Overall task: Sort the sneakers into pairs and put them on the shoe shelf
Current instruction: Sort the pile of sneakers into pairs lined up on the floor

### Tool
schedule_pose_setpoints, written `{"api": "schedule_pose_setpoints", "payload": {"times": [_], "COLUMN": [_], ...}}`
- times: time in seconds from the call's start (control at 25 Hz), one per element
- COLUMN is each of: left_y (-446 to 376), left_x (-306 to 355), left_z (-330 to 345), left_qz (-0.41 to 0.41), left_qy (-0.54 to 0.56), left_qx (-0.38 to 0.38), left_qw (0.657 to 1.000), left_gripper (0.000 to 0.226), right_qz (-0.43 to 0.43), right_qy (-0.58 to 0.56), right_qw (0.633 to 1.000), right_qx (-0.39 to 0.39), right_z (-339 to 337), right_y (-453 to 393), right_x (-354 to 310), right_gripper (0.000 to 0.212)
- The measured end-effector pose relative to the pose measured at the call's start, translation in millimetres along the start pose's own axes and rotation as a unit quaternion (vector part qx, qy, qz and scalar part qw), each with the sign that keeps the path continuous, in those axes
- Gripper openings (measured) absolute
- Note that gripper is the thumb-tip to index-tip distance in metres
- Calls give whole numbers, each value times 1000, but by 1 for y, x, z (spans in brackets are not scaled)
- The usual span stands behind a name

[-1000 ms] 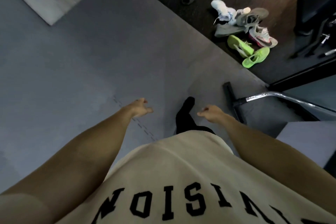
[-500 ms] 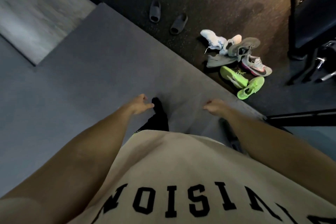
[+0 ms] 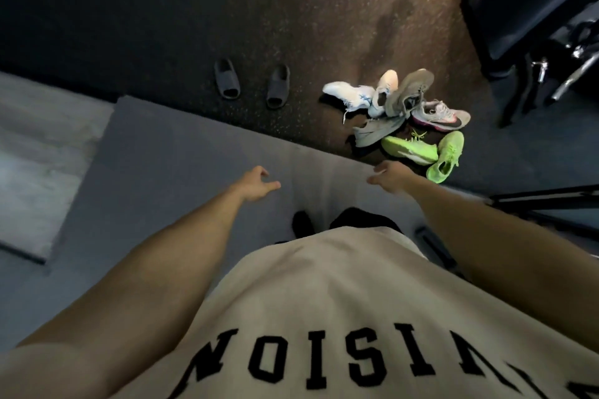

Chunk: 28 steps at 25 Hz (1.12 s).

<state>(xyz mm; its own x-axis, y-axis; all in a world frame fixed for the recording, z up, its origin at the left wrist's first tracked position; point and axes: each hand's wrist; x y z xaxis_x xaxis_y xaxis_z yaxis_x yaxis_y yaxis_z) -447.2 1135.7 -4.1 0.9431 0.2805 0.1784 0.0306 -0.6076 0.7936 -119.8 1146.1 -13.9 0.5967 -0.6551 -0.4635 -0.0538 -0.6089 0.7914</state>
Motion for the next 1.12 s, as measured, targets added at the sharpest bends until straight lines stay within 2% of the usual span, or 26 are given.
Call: {"api": "schedule_pose_setpoints", "payload": {"times": [0.24,0.52,0.64,0.72,0.88,1.12], "left_y": [-83,-169,-211,-243,-320,-467], "left_x": [52,128,165,191,224,243], "left_z": [-90,-174,-196,-201,-189,-127], "left_qz": [42,43,57,78,113,141], "left_qy": [-59,-104,-119,-132,-167,-195], "left_qx": [-24,-43,-60,-68,-91,-119], "left_qw": [997,993,989,986,975,963], "left_gripper": [59,60,61,61,54,60], "right_qz": [-16,9,13,13,29,80], "right_qy": [-20,-58,-65,-66,-77,-127], "right_qw": [999,996,995,994,993,980], "right_qx": [38,72,81,82,88,131], "right_z": [-46,-128,-162,-178,-187,-161], "right_y": [-55,-124,-153,-176,-236,-369], "right_x": [-50,-95,-111,-118,-118,-77], "right_gripper": [40,50,42,34,33,49]}}
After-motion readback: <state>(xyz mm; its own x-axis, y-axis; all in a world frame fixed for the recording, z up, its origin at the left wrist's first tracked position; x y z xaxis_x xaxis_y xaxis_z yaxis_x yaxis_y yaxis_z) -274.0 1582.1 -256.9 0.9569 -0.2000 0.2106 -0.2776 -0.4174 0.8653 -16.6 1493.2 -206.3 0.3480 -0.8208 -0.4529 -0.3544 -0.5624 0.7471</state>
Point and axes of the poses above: each hand's wrist, its own y-axis away from the middle knuckle, its own z-axis out of the palm, x = y × z, and after that the axes turned 14 degrees about -y, right-handed
